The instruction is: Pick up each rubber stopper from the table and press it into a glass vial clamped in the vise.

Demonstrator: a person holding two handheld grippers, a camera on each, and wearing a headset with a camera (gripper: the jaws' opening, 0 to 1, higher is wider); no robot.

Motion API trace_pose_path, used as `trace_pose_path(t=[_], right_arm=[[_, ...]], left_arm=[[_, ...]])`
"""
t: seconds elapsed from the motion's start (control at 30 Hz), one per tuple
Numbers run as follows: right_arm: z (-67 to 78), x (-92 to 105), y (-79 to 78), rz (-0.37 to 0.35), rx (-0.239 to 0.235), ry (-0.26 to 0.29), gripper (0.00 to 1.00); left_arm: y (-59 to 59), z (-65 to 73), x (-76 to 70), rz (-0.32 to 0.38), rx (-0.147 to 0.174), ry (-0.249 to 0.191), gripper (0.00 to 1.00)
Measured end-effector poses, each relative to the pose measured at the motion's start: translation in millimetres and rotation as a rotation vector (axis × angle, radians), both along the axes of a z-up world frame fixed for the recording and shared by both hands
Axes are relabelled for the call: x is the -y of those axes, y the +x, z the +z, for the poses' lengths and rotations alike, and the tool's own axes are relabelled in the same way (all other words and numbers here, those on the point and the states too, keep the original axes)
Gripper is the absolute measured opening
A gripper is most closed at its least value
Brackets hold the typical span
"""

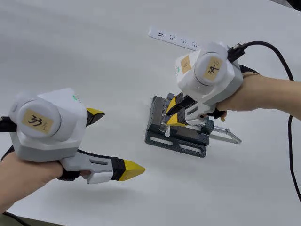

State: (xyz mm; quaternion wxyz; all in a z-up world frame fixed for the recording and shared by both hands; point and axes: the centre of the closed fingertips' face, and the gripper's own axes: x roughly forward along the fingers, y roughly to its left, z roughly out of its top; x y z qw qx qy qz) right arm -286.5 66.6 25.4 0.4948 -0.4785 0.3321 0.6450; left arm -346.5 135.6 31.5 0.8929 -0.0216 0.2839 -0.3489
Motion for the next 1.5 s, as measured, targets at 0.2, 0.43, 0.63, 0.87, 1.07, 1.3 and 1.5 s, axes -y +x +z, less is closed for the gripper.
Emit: trace_pose_path(t=[0.2, 0.43, 0.63, 0.87, 1.07, 1.3, 1.5], right_arm=[[0.2, -0.2, 1.4, 0.026, 0.010, -0.007, 0.06], [0.9, -1.2, 1.3, 0.058, 0.026, -0.003, 0.07], [1.4, -2.1, 1.4, 0.070, 0.035, -0.001, 0.07], [1.5, -2.0, 0.7, 0.095, 0.049, -0.004, 0.07], [1.2, -1.8, 0.9, 0.097, 0.049, -0.007, 0.08], [0.5, -1.9, 1.0, 0.110, 0.055, -0.010, 0.08], [-0.1, -1.9, 1.7, 0.117, 0.062, -0.013, 0.08]], left_arm=[[0.5, 0.1, 0.6, -0.003, -0.001, -0.002, 0.90], [-0.4, 1.6, 2.0, -0.004, -0.002, -0.003, 0.90], [-0.6, -0.1, 0.8, -0.004, -0.006, -0.003, 0.89], [-0.4, -1.2, 0.3, -0.003, -0.008, -0.005, 0.89], [-0.7, -2.4, 0.0, -0.004, -0.010, -0.008, 0.89], [-0.9, -2.7, -0.5, -0.002, -0.011, -0.010, 0.88], [-2.0, -3.4, -0.1, 0.000, -0.014, -0.012, 0.88]])
